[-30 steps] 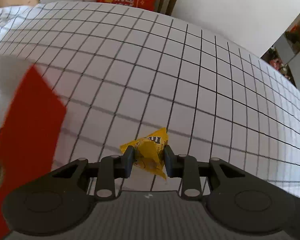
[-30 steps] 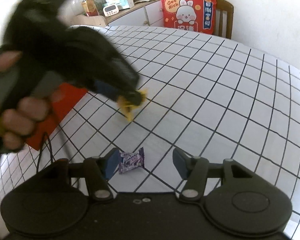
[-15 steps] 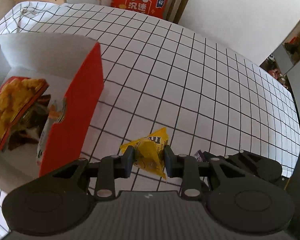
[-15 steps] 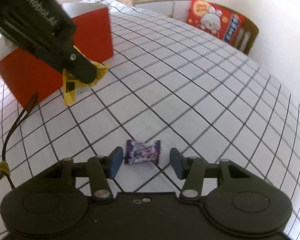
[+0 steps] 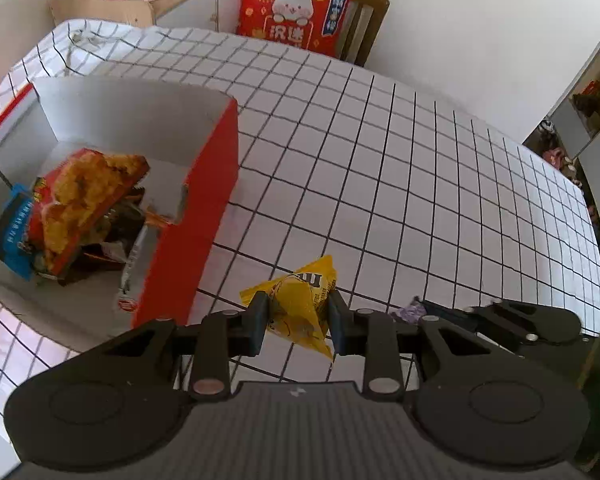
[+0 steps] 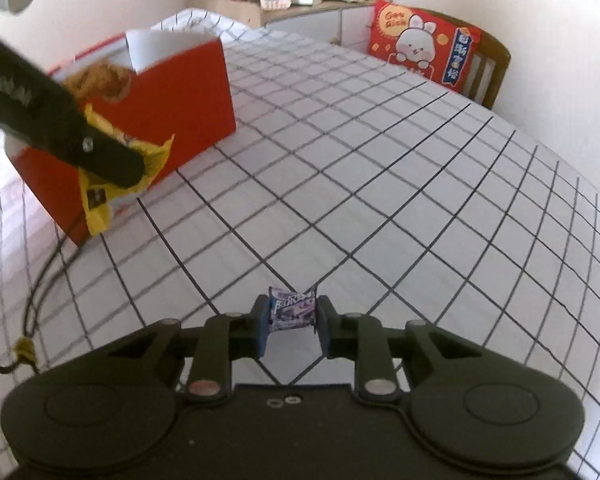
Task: Organize snacks
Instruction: 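Carry the yellow and purple candies over the box with both tools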
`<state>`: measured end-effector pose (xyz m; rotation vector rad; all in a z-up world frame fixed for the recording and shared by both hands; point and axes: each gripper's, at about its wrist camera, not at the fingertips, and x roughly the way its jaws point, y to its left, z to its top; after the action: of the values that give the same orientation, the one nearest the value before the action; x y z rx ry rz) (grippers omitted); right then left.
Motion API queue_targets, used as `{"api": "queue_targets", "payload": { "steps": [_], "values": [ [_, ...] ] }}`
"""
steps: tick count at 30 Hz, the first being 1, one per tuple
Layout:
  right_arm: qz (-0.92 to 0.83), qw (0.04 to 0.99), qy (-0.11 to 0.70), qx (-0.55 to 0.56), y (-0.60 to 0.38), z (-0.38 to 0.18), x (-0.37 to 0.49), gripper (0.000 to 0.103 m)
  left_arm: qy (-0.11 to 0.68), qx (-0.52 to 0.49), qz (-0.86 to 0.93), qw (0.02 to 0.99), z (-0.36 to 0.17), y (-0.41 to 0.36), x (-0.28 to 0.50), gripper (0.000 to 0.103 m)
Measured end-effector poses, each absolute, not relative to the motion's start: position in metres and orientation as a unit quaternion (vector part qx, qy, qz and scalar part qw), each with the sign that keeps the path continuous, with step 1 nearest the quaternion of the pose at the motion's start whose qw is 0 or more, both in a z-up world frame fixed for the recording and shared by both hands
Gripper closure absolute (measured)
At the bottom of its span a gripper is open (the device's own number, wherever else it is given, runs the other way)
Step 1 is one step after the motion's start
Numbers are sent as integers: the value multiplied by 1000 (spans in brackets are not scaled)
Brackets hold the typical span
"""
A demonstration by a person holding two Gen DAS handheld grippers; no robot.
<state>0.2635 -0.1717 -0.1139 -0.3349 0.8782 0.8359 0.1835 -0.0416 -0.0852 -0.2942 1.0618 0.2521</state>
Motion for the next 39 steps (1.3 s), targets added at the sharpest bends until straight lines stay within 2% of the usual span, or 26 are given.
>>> {"api": "queue_targets", "payload": {
  "steps": [9,21,39],
  "values": [
    [393,827,386,-115,-185,-60,236,80,478,-143,116,859,-58,-23,158,73],
    [404,840,351,-94,-156,-2,199,80,440,-124,123,881,-21,16,121,73],
    [413,845,329,-79,-71,30,170,79,408,-103,191,887,7,117,83,73]
  ]
}}
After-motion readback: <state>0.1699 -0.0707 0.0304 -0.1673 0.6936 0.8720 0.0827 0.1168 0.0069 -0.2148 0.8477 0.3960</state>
